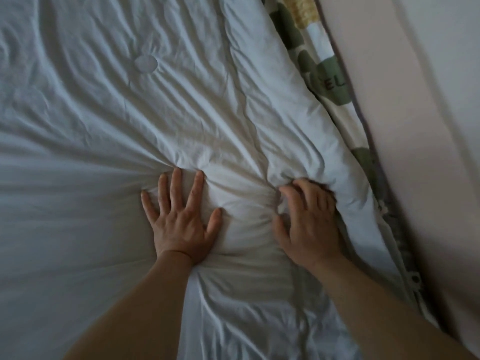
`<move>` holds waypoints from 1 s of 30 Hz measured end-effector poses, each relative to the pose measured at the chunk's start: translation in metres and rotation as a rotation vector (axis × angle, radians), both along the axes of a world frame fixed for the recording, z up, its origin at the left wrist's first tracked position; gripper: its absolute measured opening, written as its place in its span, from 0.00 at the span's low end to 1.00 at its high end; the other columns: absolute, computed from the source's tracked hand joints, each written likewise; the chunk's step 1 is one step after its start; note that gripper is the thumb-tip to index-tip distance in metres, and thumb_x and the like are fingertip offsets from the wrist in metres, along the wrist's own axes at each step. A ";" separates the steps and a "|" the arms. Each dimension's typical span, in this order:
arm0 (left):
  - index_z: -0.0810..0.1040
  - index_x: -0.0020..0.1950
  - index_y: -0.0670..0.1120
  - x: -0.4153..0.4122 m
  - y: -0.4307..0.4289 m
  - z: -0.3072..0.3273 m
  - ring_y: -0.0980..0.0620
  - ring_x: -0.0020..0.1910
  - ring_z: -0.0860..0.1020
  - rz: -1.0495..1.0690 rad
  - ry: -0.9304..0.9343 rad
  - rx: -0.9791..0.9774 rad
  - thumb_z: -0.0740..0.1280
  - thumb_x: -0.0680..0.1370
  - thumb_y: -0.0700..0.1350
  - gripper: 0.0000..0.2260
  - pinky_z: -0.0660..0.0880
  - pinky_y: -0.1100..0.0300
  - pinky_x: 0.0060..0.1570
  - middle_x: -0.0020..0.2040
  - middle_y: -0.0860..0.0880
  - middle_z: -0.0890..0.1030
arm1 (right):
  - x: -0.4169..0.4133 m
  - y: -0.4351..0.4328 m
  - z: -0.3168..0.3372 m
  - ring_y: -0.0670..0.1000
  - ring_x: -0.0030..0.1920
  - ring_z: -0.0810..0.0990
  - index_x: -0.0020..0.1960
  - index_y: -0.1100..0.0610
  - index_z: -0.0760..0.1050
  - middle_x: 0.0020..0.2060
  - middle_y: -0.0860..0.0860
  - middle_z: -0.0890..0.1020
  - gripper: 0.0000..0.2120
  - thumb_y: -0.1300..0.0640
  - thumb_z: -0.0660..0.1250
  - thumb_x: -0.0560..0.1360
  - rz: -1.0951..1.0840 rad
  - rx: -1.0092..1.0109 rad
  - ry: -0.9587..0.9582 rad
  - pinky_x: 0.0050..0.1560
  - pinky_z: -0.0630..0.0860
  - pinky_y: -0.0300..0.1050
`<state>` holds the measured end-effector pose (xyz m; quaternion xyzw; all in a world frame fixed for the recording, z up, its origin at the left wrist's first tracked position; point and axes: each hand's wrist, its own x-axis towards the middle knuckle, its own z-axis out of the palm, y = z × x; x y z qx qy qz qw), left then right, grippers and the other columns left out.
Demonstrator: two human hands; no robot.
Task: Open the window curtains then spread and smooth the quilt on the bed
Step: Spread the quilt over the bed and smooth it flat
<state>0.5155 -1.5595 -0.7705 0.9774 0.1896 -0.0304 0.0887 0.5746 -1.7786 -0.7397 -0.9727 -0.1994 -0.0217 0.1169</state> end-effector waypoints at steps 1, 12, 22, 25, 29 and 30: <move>0.54 0.77 0.59 0.000 0.000 0.000 0.42 0.77 0.52 0.001 -0.003 -0.004 0.52 0.71 0.67 0.35 0.46 0.33 0.71 0.78 0.46 0.55 | 0.015 0.010 0.001 0.60 0.61 0.71 0.63 0.55 0.73 0.63 0.58 0.73 0.22 0.48 0.61 0.71 -0.004 0.030 -0.038 0.63 0.64 0.54; 0.56 0.77 0.58 -0.001 0.002 0.002 0.42 0.77 0.53 -0.002 0.008 -0.014 0.54 0.71 0.67 0.35 0.47 0.34 0.71 0.78 0.46 0.56 | 0.177 0.060 0.053 0.58 0.51 0.75 0.50 0.58 0.67 0.49 0.57 0.75 0.05 0.57 0.59 0.77 -0.162 0.160 0.123 0.47 0.69 0.50; 0.57 0.76 0.58 -0.002 0.003 0.004 0.42 0.76 0.55 -0.018 -0.012 -0.015 0.55 0.71 0.66 0.35 0.49 0.34 0.71 0.77 0.46 0.58 | 0.202 0.046 0.084 0.65 0.49 0.76 0.52 0.57 0.72 0.50 0.61 0.77 0.07 0.61 0.57 0.77 -0.127 -0.015 -0.104 0.44 0.71 0.54; 0.57 0.77 0.58 -0.002 0.004 0.004 0.44 0.76 0.56 -0.040 -0.020 -0.017 0.56 0.70 0.65 0.35 0.50 0.35 0.71 0.77 0.49 0.59 | 0.209 0.010 0.077 0.68 0.49 0.76 0.55 0.60 0.72 0.53 0.67 0.74 0.10 0.58 0.57 0.78 -0.226 -0.179 -0.205 0.47 0.72 0.57; 0.56 0.77 0.58 -0.001 0.004 0.005 0.44 0.76 0.56 -0.036 -0.010 -0.033 0.57 0.70 0.65 0.36 0.49 0.36 0.71 0.77 0.49 0.59 | 0.209 0.033 0.049 0.70 0.61 0.71 0.64 0.68 0.70 0.66 0.69 0.65 0.16 0.63 0.54 0.79 -0.505 -0.207 -0.010 0.62 0.68 0.58; 0.56 0.77 0.58 -0.001 0.005 0.004 0.44 0.76 0.56 -0.034 -0.008 -0.030 0.57 0.70 0.65 0.36 0.49 0.36 0.71 0.77 0.49 0.58 | 0.210 0.046 0.048 0.70 0.66 0.66 0.65 0.70 0.69 0.69 0.70 0.61 0.18 0.64 0.51 0.79 -0.515 -0.187 -0.042 0.67 0.62 0.60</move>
